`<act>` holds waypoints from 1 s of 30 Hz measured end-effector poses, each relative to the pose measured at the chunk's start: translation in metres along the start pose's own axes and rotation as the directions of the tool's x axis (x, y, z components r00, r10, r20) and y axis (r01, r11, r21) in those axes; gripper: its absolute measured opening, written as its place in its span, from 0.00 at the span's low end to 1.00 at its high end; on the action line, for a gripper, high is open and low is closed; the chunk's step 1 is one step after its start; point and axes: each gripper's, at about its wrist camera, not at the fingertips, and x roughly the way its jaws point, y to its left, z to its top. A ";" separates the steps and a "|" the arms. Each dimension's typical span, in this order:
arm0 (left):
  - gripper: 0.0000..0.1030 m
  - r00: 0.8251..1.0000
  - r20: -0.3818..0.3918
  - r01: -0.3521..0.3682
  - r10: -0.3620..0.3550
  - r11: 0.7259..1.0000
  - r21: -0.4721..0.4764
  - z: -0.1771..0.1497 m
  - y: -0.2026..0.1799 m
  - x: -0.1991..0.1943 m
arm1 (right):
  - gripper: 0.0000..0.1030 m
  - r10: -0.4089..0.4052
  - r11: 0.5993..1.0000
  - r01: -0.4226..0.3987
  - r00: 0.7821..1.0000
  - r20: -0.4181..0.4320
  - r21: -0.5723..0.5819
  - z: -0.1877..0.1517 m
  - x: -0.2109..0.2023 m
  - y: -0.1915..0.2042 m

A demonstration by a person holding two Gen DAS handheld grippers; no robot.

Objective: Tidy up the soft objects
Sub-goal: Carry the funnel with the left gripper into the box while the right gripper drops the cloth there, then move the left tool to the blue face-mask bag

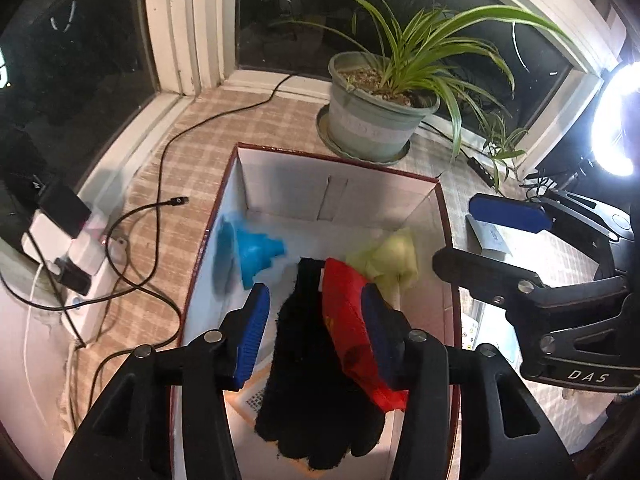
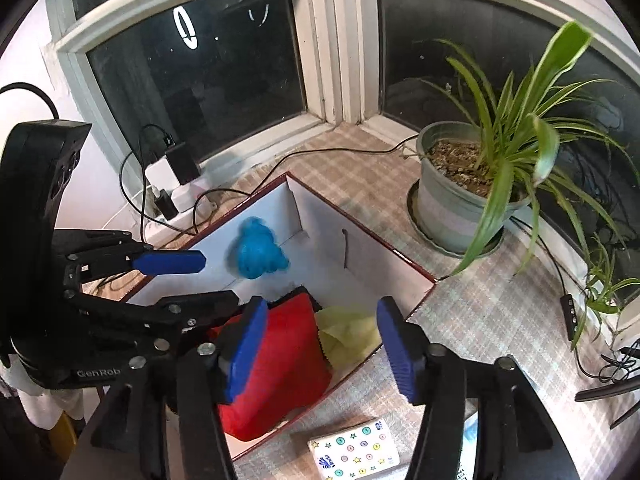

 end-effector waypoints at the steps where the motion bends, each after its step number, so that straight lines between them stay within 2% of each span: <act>1: 0.45 1.000 0.009 -0.001 0.001 1.000 0.000 0.000 0.000 -0.004 | 0.53 0.003 1.000 -0.003 1.000 0.006 0.002 0.000 -0.004 0.000; 9: 0.45 0.999 0.045 0.011 -0.011 1.000 0.011 -0.010 -0.011 -0.027 | 0.53 0.018 1.000 -0.019 0.999 0.047 0.006 -0.011 -0.040 -0.003; 14: 0.47 0.995 0.084 0.056 -0.058 0.998 0.023 -0.023 -0.029 -0.053 | 0.55 0.027 0.999 -0.030 0.996 0.081 0.037 -0.028 -0.075 -0.015; 18: 0.53 0.988 0.111 0.105 -0.110 0.993 0.051 -0.036 -0.053 -0.072 | 0.58 0.034 0.995 -0.045 0.993 0.111 0.091 -0.050 -0.104 -0.033; 24: 0.55 0.976 0.097 0.189 -0.197 0.979 0.080 -0.060 -0.091 -0.084 | 0.58 0.004 0.971 -0.036 0.991 0.137 0.236 -0.102 -0.139 -0.079; 30: 0.61 0.963 0.037 0.260 -0.266 0.959 0.114 -0.090 -0.139 -0.072 | 0.58 -0.015 0.909 -0.028 0.995 0.100 0.416 -0.172 -0.147 -0.131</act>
